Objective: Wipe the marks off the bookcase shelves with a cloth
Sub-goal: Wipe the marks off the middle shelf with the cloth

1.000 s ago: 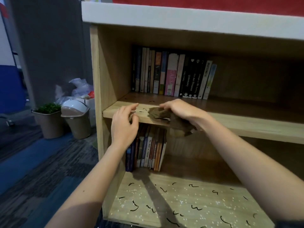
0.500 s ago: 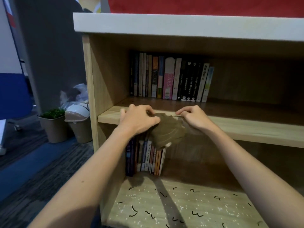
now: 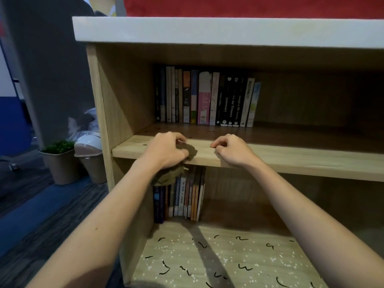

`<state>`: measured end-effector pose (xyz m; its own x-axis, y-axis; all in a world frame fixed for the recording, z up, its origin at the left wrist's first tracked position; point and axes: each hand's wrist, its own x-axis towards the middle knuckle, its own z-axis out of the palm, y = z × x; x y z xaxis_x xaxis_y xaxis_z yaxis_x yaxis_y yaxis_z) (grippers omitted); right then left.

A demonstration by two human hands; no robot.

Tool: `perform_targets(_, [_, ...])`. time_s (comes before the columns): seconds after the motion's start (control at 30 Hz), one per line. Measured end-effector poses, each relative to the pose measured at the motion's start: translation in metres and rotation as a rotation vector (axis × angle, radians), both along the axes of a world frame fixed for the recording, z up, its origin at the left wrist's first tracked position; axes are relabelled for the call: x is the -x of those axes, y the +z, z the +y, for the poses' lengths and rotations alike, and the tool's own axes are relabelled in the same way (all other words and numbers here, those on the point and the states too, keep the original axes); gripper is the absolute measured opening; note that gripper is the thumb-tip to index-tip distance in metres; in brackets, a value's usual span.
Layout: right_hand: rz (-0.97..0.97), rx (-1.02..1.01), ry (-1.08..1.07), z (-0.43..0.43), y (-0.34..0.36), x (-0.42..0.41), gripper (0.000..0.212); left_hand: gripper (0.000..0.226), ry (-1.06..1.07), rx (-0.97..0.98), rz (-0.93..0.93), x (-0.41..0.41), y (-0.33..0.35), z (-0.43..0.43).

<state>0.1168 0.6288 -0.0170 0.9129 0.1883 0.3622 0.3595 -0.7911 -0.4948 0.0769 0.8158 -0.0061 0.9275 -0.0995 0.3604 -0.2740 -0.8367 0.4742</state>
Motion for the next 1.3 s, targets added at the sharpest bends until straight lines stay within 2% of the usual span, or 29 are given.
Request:
perform_targets(0.13, [-0.015, 0.009, -0.003, 0.0, -0.001, 0.001, 0.023, 0.026, -0.067, -0.007, -0.055, 0.001, -0.001, -0.019])
perform_targets(0.23, [-0.021, 0.013, 0.006, 0.0, -0.001, 0.0, 0.023, 0.024, -0.328, -0.034, 0.121, 0.03, -0.021, -0.01])
perform_targets(0.3, [-0.023, 0.005, 0.001, 0.0, -0.001, -0.002, 0.022, 0.028, -0.376, -0.019, 0.162, 0.048, -0.041, 0.005])
perform_targets(0.33, [-0.025, -0.001, -0.005, 0.001, -0.001, -0.003, 0.021, 0.029, -0.366, 0.063, 0.117, 0.053, -0.046, 0.014])
perform_targets(0.4, [-0.032, 0.005, -0.013, 0.003, -0.002, -0.005, 0.02, 0.032, -0.338, 0.266, -0.102, 0.057, -0.037, 0.032])
perform_targets(0.47, [-0.027, 0.023, -0.034, 0.006, -0.004, -0.007, 0.018, 0.033, -0.267, 0.309, -0.347, 0.051, -0.017, 0.044])
perform_targets(0.5, [-0.025, 0.024, -0.051, 0.007, -0.003, -0.008, 0.017, 0.035, -0.206, 0.278, -0.389, 0.043, -0.008, 0.046])
perform_targets(0.57, [-0.014, 0.007, -0.085, 0.012, -0.003, -0.006, 0.018, 0.038, -0.093, 0.182, -0.289, 0.026, -0.001, 0.039])
perform_targets(0.63, [-0.016, -0.04, -0.1, 0.023, 0.0, -0.005, 0.02, 0.038, -0.077, -0.018, -0.165, 0.014, -0.015, 0.025])
perform_targets(0.67, [-0.019, -0.066, -0.088, 0.03, 0.001, -0.006, 0.02, 0.037, -0.092, -0.097, -0.164, 0.013, -0.025, 0.021])
perform_targets(0.8, [-0.029, -0.088, -0.003, 0.06, 0.003, -0.008, 0.024, 0.031, -0.18, -0.017, -0.155, 0.029, -0.029, 0.038])
perform_targets(0.9, [-0.021, 0.041, -0.026, 0.066, -0.001, -0.012, 0.025, 0.035, -0.029, 0.038, -0.265, 0.018, -0.019, 0.061])
perform_targets(0.93, [-0.03, 0.066, -0.04, 0.066, -0.002, -0.014, 0.026, 0.037, 0.036, 0.018, -0.247, 0.008, -0.014, 0.065])
perform_targets(1.0, [-0.05, 0.083, -0.052, 0.065, -0.003, -0.015, 0.029, 0.038, 0.107, -0.086, -0.093, -0.009, -0.007, 0.061])
perform_targets(1.17, [-0.074, 0.088, -0.053, 0.064, -0.005, -0.014, 0.031, 0.042, -0.055, -0.214, 0.049, -0.003, 0.002, 0.058])
perform_targets(1.3, [-0.083, 0.086, -0.049, 0.065, -0.005, -0.015, 0.03, 0.046, -0.031, -0.252, 0.118, -0.015, 0.015, 0.061])
